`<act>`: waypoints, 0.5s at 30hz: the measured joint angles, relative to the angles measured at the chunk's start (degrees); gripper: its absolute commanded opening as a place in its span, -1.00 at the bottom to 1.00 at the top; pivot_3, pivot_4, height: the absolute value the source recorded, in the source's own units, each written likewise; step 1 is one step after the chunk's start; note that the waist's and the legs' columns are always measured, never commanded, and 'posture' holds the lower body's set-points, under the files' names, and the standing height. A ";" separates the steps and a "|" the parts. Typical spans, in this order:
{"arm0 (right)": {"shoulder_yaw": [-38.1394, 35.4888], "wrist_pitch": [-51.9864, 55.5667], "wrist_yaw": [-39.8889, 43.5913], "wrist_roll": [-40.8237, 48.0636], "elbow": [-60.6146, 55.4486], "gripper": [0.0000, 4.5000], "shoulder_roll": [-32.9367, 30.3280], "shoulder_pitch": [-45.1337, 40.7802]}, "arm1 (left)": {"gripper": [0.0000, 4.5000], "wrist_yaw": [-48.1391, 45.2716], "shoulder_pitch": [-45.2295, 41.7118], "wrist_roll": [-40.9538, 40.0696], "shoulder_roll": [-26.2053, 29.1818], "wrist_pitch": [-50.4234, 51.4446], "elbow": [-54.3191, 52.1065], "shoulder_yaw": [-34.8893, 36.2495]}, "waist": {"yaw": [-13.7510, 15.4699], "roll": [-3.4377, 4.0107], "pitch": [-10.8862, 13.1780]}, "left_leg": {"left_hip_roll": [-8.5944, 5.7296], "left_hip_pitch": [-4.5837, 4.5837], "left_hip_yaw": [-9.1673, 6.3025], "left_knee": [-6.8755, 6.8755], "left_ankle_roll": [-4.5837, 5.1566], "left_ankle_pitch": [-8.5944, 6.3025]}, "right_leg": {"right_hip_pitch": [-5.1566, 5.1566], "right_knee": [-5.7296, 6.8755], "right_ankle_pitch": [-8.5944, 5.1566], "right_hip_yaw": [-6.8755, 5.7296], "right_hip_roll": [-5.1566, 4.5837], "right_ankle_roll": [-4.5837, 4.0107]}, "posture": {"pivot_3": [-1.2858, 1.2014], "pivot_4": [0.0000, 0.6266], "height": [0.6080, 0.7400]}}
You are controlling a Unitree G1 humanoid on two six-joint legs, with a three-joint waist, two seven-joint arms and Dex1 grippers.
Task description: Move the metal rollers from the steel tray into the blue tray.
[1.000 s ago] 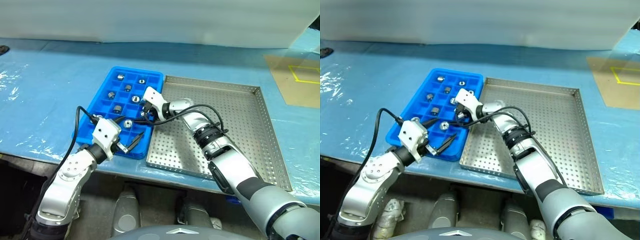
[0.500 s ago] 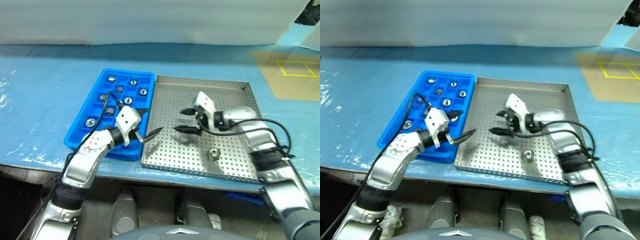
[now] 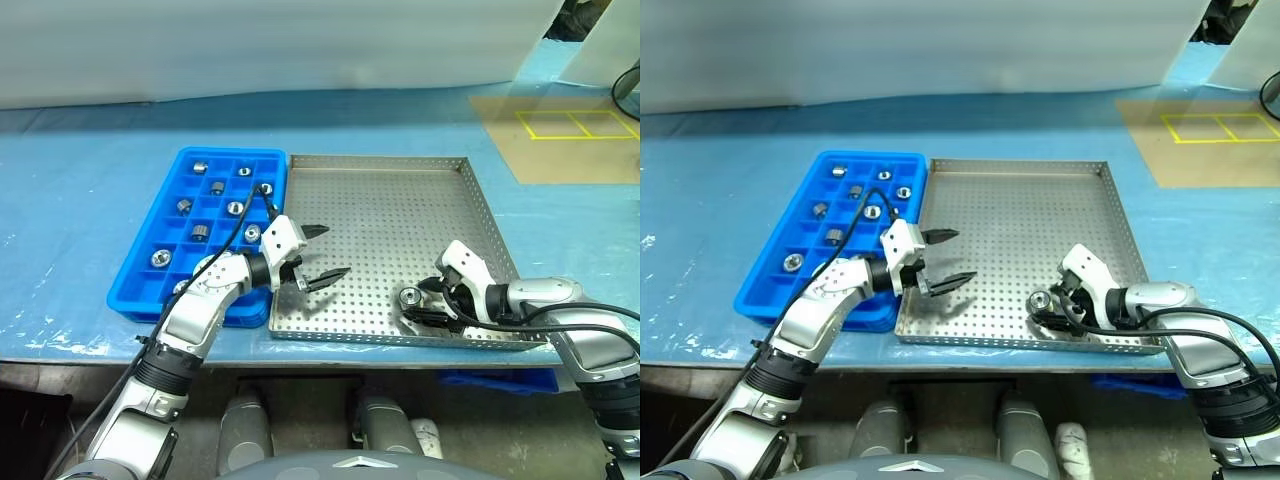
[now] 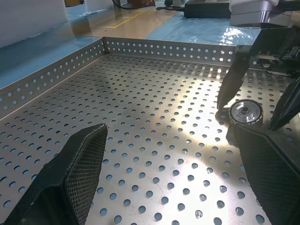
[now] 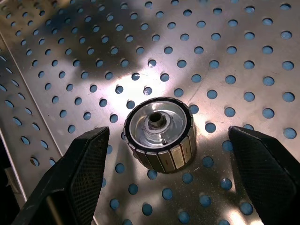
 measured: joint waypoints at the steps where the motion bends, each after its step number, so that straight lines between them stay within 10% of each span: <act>1: 0.00 -0.06 -0.50 -0.07 0.10 0.47 0.00 0.05 | 1.00 -0.11 -0.01 0.01 0.00 -0.01 0.00 0.00 | 0.01 0.00 0.00 | -0.01 0.05 0.00 0.00 0.01 -0.01 | 0.09 -0.05 -0.02 0.00 0.00 0.03 | -0.20 -0.52 1.00; 6: 0.02 -0.42 -2.81 0.51 1.45 -0.29 1.62 -0.82 | 1.00 -0.41 -0.01 0.22 0.22 0.00 -0.01 0.02 | -0.02 -0.01 -0.01 | -0.02 0.06 -0.01 -0.03 0.13 -0.08 | 0.23 -0.30 0.02 0.00 0.00 0.01 | -0.19 -0.52 1.00; 15: 2.83 -3.38 -3.58 1.56 6.87 -0.29 9.34 -10.77 | 1.00 1.32 2.60 0.32 2.93 0.80 -3.83 1.24 | -0.13 0.02 0.00 | 0.01 -0.11 -0.01 -0.17 0.13 -0.10 | 0.01 -0.35 0.22 -0.06 0.01 -0.32 | -0.06 -0.52 1.00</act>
